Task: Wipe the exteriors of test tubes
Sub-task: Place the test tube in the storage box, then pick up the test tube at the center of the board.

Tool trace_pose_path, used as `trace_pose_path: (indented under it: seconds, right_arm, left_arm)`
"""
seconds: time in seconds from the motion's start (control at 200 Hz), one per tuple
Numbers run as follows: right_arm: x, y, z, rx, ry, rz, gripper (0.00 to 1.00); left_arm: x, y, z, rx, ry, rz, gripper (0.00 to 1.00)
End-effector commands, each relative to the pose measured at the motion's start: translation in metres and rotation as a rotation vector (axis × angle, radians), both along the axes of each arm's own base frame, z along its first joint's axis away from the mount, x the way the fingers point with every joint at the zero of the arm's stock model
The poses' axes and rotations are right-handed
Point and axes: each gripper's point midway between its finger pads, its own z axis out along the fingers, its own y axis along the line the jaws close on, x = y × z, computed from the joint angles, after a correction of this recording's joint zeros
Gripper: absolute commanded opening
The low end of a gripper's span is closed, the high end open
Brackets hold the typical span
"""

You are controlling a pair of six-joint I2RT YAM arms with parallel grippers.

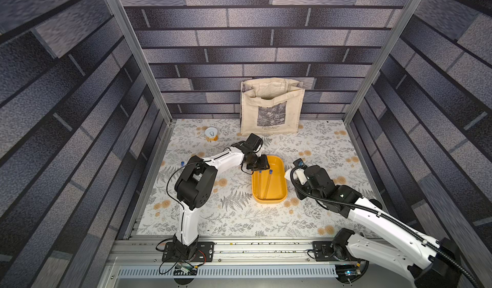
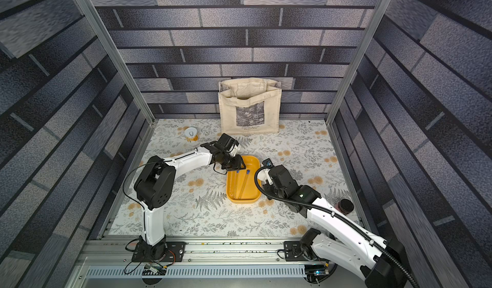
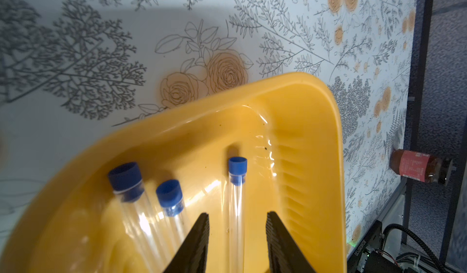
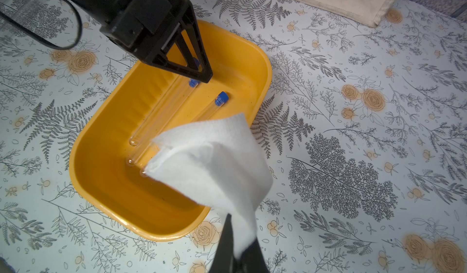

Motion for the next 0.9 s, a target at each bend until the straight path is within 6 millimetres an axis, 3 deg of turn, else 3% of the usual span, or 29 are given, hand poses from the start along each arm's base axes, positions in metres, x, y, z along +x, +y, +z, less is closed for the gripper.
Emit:
trace_pose_path:
  seconds: [0.0, 0.215, 0.331, 0.401, 0.491, 0.606, 0.791, 0.892]
  right_arm:
    - [0.002, 0.004, -0.003, 0.018, 0.019, 0.001, 0.0]
    - [0.001, 0.029, -0.008, 0.093, 0.067, 0.075, 0.0]
    - [0.002, 0.039, -0.009, 0.111, 0.076, 0.104, 0.0]
    - [0.003, 0.044, -0.008, 0.118, 0.081, 0.125, 0.0]
    - [0.004, 0.05, -0.007, 0.122, 0.088, 0.15, 0.0]
    - [0.005, 0.054, -0.005, 0.124, 0.083, 0.168, 0.0]
    - [0.003, 0.053, -0.006, 0.122, 0.074, 0.181, 0.0]
    - [0.001, 0.052, -0.007, 0.122, 0.071, 0.184, 0.0]
  left_arm:
    - [0.012, 0.04, 0.056, -0.01, -0.117, 0.101, 0.45]
    - [0.025, 0.16, 0.076, 0.087, -0.143, 0.342, 0.63]
    - [0.024, 0.225, 0.073, 0.159, -0.121, 0.468, 0.82]
    - [0.021, 0.26, 0.067, 0.215, -0.094, 0.536, 0.99]
    - [0.017, 0.295, 0.055, 0.274, -0.049, 0.601, 1.0]
    - [0.017, 0.323, 0.04, 0.317, 0.002, 0.652, 1.0]
    - [0.025, 0.345, 0.018, 0.396, 0.07, 0.655, 1.0]
    - [0.03, 0.352, 0.006, 0.441, 0.103, 0.643, 0.79]
